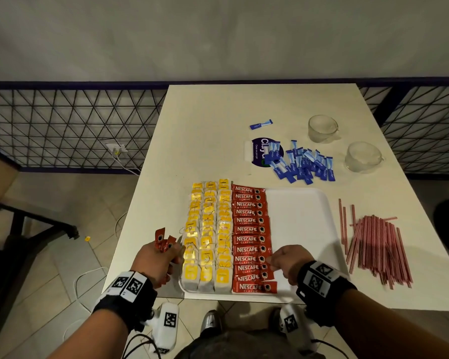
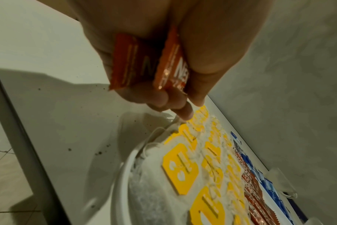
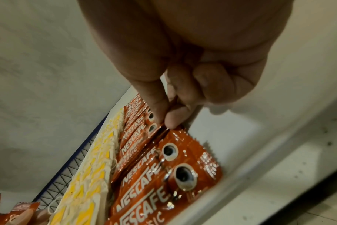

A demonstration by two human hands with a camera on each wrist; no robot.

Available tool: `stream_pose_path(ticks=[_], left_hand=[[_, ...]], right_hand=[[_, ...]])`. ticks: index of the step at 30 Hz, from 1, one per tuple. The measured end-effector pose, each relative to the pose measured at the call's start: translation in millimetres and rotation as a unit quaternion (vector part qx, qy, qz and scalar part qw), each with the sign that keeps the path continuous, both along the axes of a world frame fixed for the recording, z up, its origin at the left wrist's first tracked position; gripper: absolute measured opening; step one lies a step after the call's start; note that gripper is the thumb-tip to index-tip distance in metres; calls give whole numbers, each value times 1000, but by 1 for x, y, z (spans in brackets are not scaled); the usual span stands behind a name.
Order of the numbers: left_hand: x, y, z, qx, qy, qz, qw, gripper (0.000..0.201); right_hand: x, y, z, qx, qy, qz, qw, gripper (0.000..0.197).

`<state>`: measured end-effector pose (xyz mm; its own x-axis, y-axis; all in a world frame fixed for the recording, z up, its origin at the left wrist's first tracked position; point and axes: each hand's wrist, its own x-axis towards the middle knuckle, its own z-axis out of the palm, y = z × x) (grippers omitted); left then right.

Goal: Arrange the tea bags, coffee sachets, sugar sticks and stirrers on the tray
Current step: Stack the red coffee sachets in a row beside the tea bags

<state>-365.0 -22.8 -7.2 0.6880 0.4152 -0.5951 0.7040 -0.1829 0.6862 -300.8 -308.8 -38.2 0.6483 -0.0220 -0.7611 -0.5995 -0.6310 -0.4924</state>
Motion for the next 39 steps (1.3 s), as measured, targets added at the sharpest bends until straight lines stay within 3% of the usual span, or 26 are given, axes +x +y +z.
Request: stream_pose_path(ticks=[8,15,19,22,27,32,35,39], left_hand=[[1,-1,2,-3,5,-6,1000,36],[3,-4,7,-7,-6,-17,1000,38],[8,-9,22,-84,-45,-39,995,30],[17,-29,41,-125,-49,-130,982,27],[37,-75,65,-122,-55,-280,951,25],[43,-78,68,-149,-81,-282,944,16],[41,-66,65,-179,-100,-239,949,16],[40,-61,59,-220,-147,-170,949,12]], right_hand=[[0,-2,-6,-15,-10,16,1000,15],[3,-5,2,-39,-31,69,996,32],[12,-4,22,-88,-134,104,982,40],[20,9,48,38,-207,125,969,25],[20,38,75,204,-228,164,938,6],[21,31,77,248,-243,89,933,12],[24,21,78,292,-204,-2,935,10],[26,12,77,311,-137,-29,940,11]])
